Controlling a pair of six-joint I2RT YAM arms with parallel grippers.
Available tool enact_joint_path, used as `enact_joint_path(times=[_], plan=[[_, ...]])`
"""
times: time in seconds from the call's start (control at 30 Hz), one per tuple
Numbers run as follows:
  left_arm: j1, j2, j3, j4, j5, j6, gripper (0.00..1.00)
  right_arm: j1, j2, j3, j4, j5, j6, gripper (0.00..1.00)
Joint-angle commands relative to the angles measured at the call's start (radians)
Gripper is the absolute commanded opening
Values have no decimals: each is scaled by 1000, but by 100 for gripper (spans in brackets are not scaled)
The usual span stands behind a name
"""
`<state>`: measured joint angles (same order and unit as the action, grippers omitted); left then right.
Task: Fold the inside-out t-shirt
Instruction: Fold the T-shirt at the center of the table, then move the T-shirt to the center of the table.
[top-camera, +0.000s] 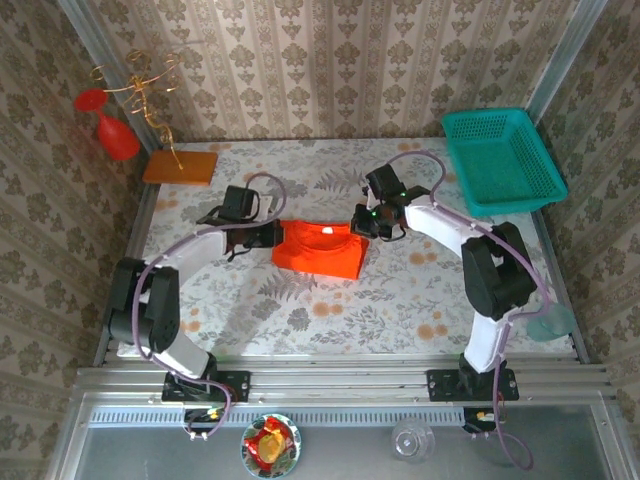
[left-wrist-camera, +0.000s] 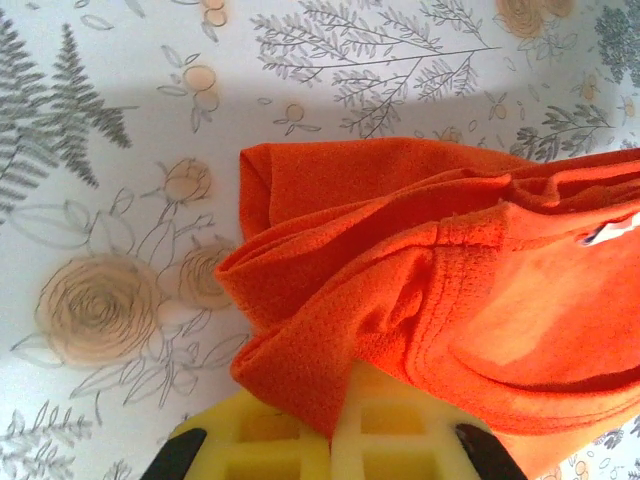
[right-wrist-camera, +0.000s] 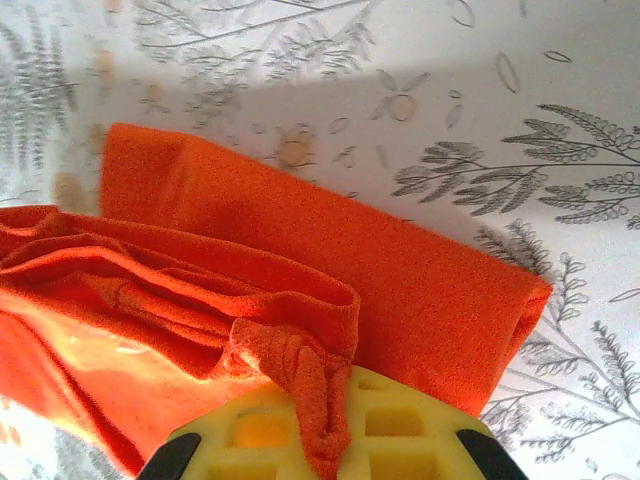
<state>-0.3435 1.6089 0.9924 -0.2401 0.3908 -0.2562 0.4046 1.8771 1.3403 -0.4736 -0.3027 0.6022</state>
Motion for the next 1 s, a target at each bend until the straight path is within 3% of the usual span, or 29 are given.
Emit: enact_joint_path(times=[0.0,0.27,0.5,0.8,0.97], plan=[[17,66,70,-8,75,60,0,-22,52,21,-19,10,-16,0],[11,220,210,-3,243,122,0,-39,82,-50,-17,69,-2,0],[0,256,288,37,435,185,0,-39,54,-110,18,37,7,0],[-21,184,246,0,446,217,0,-35,-124,-134,-27,46,20,0],[-52,238,296,-5,443,239,0,-55,-77,-149,-86,157,37,0]])
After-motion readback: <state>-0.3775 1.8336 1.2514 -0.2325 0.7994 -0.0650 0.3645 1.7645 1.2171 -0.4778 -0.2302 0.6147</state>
